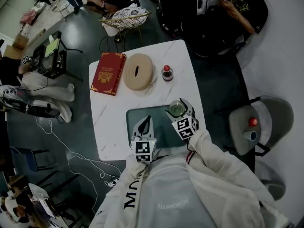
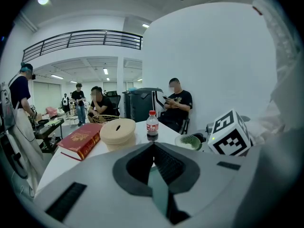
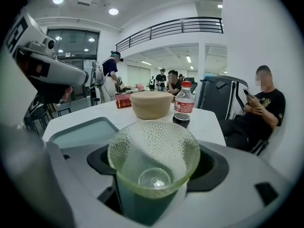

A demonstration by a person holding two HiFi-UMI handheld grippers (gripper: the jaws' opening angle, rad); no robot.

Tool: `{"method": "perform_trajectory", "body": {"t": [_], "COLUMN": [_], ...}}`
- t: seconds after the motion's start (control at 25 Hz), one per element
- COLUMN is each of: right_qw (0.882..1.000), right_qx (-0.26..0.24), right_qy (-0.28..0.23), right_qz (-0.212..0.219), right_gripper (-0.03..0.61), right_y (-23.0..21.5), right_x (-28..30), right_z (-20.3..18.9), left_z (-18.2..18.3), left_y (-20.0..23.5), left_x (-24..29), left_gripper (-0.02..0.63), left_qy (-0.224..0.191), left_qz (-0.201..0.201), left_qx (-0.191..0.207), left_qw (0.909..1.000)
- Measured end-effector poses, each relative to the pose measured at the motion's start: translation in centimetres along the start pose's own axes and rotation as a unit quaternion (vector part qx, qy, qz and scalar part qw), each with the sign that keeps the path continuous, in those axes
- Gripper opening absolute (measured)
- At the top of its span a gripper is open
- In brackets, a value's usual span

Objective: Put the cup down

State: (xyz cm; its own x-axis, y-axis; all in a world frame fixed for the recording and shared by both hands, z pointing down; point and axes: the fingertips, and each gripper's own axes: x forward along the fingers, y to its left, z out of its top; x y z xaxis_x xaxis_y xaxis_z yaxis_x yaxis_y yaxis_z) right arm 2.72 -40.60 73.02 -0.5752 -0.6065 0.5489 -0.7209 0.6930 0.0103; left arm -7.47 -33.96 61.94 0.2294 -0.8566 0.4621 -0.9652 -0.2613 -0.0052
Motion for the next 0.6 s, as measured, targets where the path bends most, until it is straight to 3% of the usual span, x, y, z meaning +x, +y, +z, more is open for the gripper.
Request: {"method": "perform_trajectory", "body": {"t": [0.6], "right_qw": [1.000], "right_qx": [0.007], "right_qy": [0.001], "right_qz": [0.000], "right_gripper": [0.400], "right_y": [0.20], "right_x": [0.99], "right_z": [-0.01], "left_z": [-0.01], "left_y": [0.17], "left_x": [-0.16], "left_gripper": [0.011], "left_qy": [0.005], "left_qz": [-0.003], "left_qx": [0.004], "left_qw": [1.0000]}}
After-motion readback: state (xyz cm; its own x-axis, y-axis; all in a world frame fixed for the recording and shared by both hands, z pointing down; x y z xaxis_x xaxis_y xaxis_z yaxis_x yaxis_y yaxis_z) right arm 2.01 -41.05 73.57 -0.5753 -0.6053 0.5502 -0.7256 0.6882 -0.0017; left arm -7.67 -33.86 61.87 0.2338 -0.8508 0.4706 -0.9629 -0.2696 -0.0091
